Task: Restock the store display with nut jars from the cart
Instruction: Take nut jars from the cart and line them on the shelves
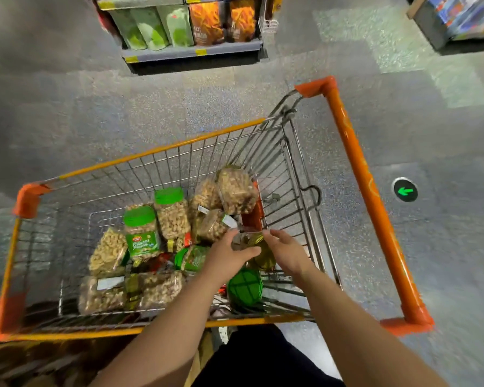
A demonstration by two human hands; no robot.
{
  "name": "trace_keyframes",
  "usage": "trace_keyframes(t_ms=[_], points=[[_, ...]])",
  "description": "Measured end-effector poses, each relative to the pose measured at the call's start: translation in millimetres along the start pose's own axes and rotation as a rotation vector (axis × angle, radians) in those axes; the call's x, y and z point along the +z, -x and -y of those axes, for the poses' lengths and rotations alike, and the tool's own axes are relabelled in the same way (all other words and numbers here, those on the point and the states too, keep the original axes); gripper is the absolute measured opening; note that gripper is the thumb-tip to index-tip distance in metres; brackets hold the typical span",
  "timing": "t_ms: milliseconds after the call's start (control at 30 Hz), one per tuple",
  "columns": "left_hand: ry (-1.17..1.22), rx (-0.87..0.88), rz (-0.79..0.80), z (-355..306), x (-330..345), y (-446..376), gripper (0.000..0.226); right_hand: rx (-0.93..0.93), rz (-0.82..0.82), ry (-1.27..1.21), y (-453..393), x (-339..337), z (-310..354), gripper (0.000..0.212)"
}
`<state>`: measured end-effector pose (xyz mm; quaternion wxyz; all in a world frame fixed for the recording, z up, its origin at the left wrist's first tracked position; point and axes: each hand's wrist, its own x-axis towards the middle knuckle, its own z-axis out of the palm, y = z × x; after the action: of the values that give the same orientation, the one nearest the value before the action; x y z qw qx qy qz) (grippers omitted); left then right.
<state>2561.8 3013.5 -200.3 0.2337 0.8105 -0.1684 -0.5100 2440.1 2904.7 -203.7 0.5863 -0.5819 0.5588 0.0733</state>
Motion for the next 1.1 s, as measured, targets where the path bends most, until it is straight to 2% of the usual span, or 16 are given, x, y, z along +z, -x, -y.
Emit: trace_keyframes(t_ms=[167,433,600,733,867,967,1033,1100], points=[[0.02,-0.068,0.047,5.6,8.8,-24.2,0.103,-0.019,-0.064,0.031,-11.1,2.6,3.8,0.056],[0.066,-0.09,0.04,19.5,21.8,-55.0,0.074,-0.007,-0.037,0.022,-12.8,0.5,1.3,0.057],[0.083,-0.063,0.027,12.3,25.4,-59.6,0.066,-0.01,-0.048,0.012,-13.8,4.6,-5.0,0.04],[0.152,-0.077,0.003,9.5,30.7,-63.9,0.072,0.025,-0.025,-0.064,-14.7,7.1,-12.0,0.036],[0.271,-0.123,-0.047,15.6,33.9,-69.3,0.092,0.039,-0.025,-0.149,-11.3,6.5,-11.2,0.032],[0.371,-0.147,-0.059,17.6,31.0,-67.2,0.099,0.031,-0.005,-0.236,-9.1,5.3,-11.9,0.042],[0.449,-0.153,-0.066,13.0,25.6,-57.4,0.092,0.022,0.018,-0.286,-8.5,5.6,-12.7,0.038],[0.516,-0.18,-0.084,9.0,19.9,-48.1,0.073,0.012,0.066,-0.305,-6.9,5.0,-13.4,0.039]])
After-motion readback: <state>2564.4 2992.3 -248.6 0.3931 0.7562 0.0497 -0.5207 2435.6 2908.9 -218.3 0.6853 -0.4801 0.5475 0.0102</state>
